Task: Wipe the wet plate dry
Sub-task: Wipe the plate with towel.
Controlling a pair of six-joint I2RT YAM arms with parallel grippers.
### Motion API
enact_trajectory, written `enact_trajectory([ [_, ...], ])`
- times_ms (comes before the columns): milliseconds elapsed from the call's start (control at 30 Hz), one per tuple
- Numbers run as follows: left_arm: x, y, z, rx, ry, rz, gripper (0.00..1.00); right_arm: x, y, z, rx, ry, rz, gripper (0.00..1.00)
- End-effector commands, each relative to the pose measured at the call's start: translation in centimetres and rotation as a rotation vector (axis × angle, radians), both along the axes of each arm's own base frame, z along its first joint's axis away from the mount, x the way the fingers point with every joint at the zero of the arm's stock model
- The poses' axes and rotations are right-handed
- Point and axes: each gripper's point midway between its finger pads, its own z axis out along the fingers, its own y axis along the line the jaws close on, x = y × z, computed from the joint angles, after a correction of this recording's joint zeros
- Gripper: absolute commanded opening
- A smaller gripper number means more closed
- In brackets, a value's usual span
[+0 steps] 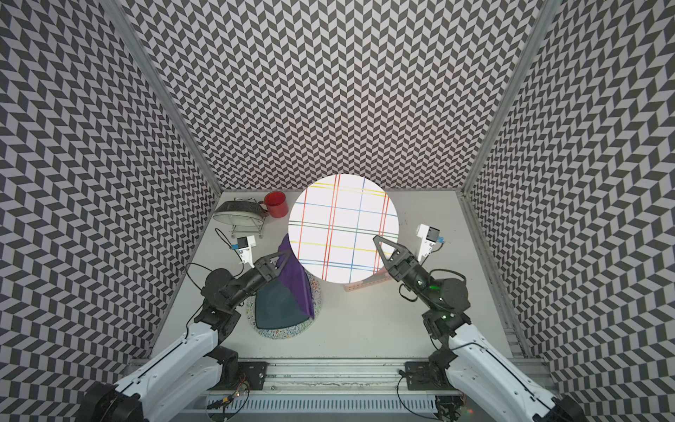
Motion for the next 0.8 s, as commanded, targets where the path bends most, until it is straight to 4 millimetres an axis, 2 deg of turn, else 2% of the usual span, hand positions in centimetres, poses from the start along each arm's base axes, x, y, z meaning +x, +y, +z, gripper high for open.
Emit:
enact_trajectory([
  [0, -6.6, 0.3, 10.6, -0.335, -0.255, -0.27, 0.0, -2.4, 0.2, 1.8, 0.056, -0.105, 0.105, 0.0],
  [100, -9.0, 1.3, 13.7, -0.49, -0.313, -0.369, 0.0, -2.3, 1.1, 0.6, 0.038, -0.088, 0.149, 0.0],
  [200, -10.6, 2.3, 15.6, -0.616, -0.351, -0.436, 0.0, -2.9, 2.3, -0.2, 0.034, -0.102, 0.219, 0.0],
  [400, -10.8, 1.6, 16.1, -0.68, -0.334, -0.462, 0.0, -3.9, 6.2, -1.3, 0.028, -0.099, 0.317, 0.0],
  [467, -11.5, 0.8, 16.3, -0.691, -0.34, -0.486, 0.0, -3.6, 7.4, -1.4, 0.03, -0.086, 0.338, 0.0],
  [533, -12.5, -1.0, 16.4, -0.689, -0.33, -0.524, 0.0, -3.1, 7.6, -0.6, 0.071, -0.093, 0.337, 0.0],
  [633, -14.1, -3.4, 16.7, -0.672, -0.325, -0.562, 0.0, -1.1, 6.6, 1.0, 0.139, -0.087, 0.28, 0.0],
  [700, -14.5, -3.6, 17.1, -0.665, -0.338, -0.567, 0.0, 0.0, 5.5, 1.9, 0.162, -0.097, 0.248, 0.0],
  [767, -13.9, -2.7, 17.6, -0.659, -0.355, -0.54, 0.0, 0.4, 4.5, 2.1, 0.156, -0.106, 0.21, 0.0],
])
